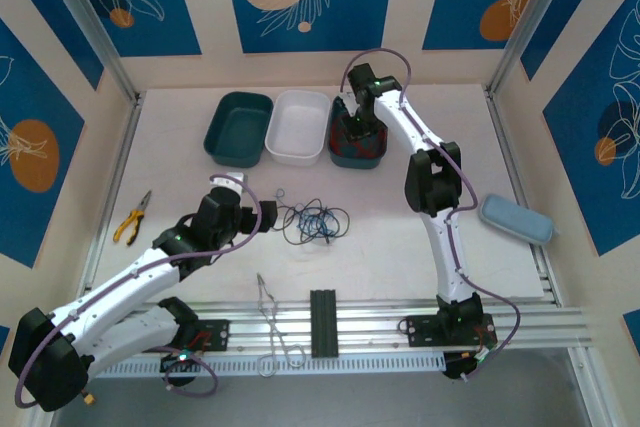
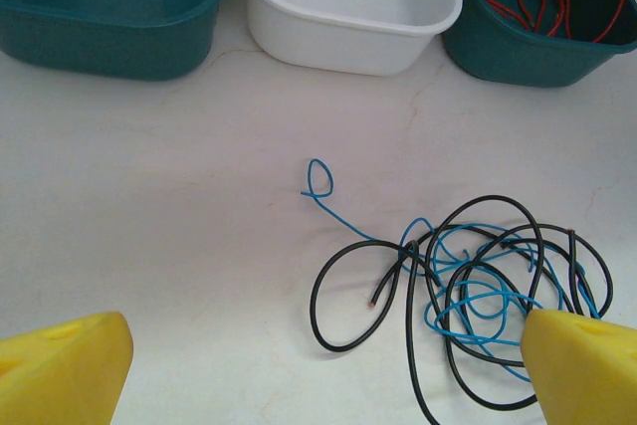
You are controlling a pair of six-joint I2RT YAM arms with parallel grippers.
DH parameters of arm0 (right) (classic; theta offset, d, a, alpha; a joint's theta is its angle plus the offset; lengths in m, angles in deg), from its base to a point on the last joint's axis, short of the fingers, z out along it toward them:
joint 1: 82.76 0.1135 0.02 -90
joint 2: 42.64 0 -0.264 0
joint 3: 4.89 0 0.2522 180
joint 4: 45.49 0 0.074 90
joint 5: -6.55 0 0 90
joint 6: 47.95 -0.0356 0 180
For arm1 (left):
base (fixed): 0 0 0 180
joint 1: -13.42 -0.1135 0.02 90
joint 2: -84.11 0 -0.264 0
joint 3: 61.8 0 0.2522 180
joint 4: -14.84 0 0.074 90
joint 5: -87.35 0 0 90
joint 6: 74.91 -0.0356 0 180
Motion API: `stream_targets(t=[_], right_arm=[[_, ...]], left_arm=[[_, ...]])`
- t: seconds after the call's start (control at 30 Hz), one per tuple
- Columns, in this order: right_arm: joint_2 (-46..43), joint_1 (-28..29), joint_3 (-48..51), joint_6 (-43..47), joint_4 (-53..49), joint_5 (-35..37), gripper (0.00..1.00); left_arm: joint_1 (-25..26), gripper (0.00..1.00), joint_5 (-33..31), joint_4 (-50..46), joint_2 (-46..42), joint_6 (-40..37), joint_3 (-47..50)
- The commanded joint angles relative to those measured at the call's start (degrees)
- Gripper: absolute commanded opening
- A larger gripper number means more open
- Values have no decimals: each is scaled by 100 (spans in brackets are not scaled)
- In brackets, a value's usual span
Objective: Untangle the cables
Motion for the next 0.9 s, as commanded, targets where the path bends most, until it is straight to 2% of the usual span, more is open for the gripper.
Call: stream_targets(t=[0.0, 0.3, 0.43, 0.63, 0.87], right_arm=[[-363, 56, -144, -159, -129, 145, 35], [-583, 4, -83, -330, -70, 85, 36], [-522, -21, -124, -588, -107, 390, 35], [-748, -181, -78, -1738, -143, 309, 35], [-751, -66, 277, -2674, -182, 825, 34]], left_arm=[[-56, 100, 22, -41, 24, -9, 95], [-55, 100, 30, 10, 24, 3, 117], [-60, 100, 34, -25, 7, 3, 127], [-52, 100, 16, -16, 2, 3, 159], [-60, 100, 136, 105, 113, 20, 129]])
